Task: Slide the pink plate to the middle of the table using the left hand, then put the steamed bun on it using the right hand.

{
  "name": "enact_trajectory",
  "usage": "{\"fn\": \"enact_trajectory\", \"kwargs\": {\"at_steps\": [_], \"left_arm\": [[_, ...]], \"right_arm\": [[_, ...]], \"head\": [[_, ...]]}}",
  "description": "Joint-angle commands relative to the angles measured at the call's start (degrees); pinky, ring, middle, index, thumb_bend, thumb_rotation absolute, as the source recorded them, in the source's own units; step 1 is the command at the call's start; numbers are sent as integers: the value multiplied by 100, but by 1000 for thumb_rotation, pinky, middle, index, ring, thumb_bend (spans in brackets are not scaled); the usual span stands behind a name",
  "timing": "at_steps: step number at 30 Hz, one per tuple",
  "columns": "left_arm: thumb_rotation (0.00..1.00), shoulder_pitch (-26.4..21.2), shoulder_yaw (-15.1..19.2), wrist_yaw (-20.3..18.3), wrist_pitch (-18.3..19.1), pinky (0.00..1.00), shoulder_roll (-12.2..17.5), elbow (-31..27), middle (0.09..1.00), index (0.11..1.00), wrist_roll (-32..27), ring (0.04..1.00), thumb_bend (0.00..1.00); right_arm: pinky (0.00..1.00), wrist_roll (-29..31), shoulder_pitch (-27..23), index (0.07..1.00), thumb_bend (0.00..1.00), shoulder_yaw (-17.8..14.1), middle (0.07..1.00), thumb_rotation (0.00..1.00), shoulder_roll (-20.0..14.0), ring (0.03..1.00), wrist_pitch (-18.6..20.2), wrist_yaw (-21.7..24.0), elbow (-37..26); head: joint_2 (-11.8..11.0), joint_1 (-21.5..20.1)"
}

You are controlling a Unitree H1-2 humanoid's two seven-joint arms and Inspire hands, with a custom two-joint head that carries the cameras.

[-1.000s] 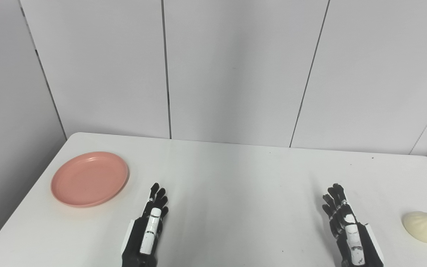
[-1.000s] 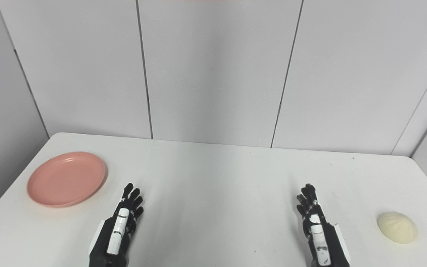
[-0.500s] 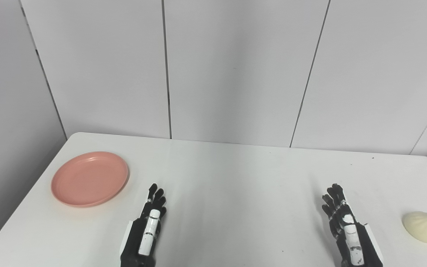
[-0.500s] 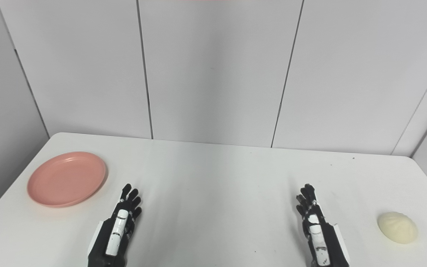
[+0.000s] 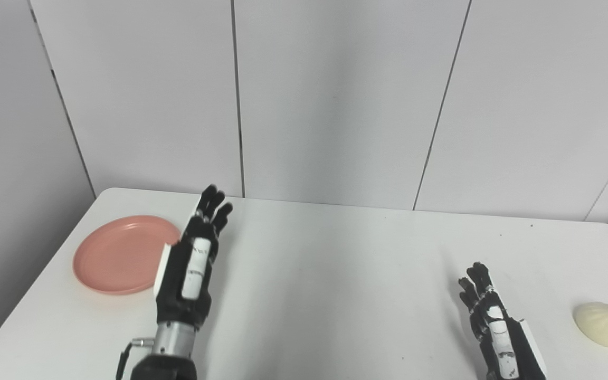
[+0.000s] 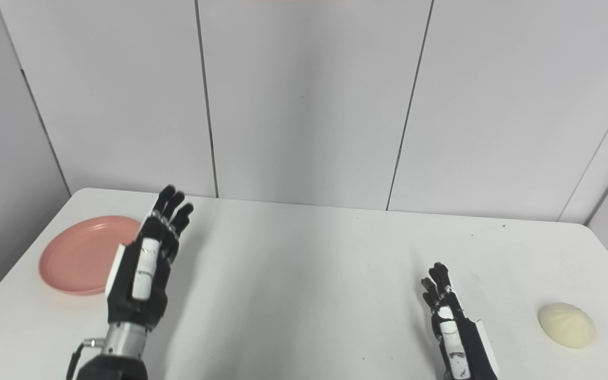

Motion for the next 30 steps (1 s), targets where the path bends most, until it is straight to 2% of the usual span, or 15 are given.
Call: {"fn": "enact_trajectory", "kwargs": {"at_steps": [1,8,10,12,18,23,30], "left_arm": [[817,-399,107,61,-26,892,99,-221,864,828,-53,858,798],[819,-1120,503,102,-232,779,546,76,791,734,-44,798,788],[773,-1361,646,66,-220,748,706,229,756,696,-191,766,844],[772,-1501,721,4,-176,733,839,320,752,693,-277,758,862],[818,-1898,830,-165,-69,720,1380,658,780,729,-313,780,896],[817,-2134,975,-351,-91,759,1748,1074,805,761,-558,808,865],[820,-2435,1223,-678,-350,763,2266,2006,818,848,-826,804,863]], "right_arm": [[1000,-35,269,981,720,46,994,933,105,966,-194,-9,148],[1000,-51,276,990,730,55,999,931,151,973,-154,-15,115],[1000,-64,273,986,715,51,998,938,166,972,-137,-35,106],[1000,-67,269,986,714,51,998,940,171,972,-132,-41,103],[1000,-57,254,984,706,36,996,937,182,970,-162,-36,141],[1000,-71,254,979,705,34,990,937,197,963,-148,-54,117],[1000,-89,255,982,696,34,991,936,211,966,-168,-62,129]], "head": [[2,5],[-3,-60],[-1,-68],[-2,-66],[6,-59],[11,-51],[18,-69]]}}
